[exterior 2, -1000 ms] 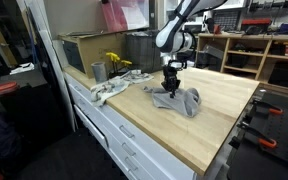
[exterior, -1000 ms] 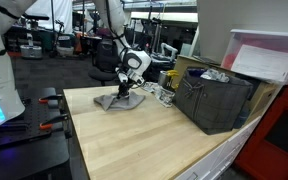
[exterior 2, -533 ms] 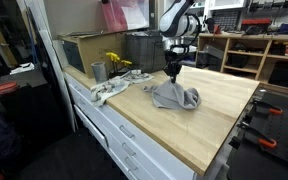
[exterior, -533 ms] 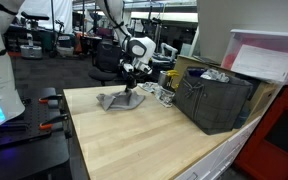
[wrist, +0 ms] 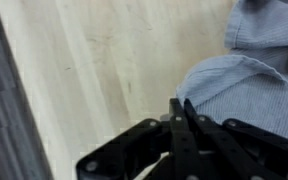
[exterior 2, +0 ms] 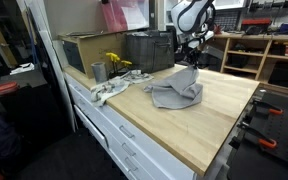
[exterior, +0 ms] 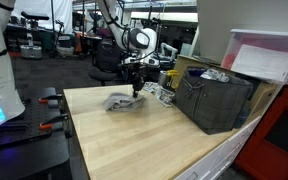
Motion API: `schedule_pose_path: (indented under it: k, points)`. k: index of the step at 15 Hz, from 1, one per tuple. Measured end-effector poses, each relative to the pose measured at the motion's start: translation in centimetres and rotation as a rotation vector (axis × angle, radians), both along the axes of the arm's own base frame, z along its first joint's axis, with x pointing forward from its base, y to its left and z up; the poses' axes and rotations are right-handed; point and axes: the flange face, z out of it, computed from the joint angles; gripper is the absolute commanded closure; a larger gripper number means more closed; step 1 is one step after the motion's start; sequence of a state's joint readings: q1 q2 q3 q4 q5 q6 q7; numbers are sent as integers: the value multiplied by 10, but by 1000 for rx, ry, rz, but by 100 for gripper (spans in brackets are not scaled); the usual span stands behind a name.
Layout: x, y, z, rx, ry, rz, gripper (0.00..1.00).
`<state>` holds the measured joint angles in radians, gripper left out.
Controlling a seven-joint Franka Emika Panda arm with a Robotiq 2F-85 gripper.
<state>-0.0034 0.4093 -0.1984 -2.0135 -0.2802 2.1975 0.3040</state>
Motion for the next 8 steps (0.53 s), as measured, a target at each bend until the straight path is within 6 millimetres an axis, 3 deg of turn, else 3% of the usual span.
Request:
schedule_pose_path:
  k: [3,7,8]
  points:
    - [-6,-12,2,-181,31,-7,99]
    - [-10,-7,10,-409,98,3,99]
    - [-11,-4,13,-466,116,5,71]
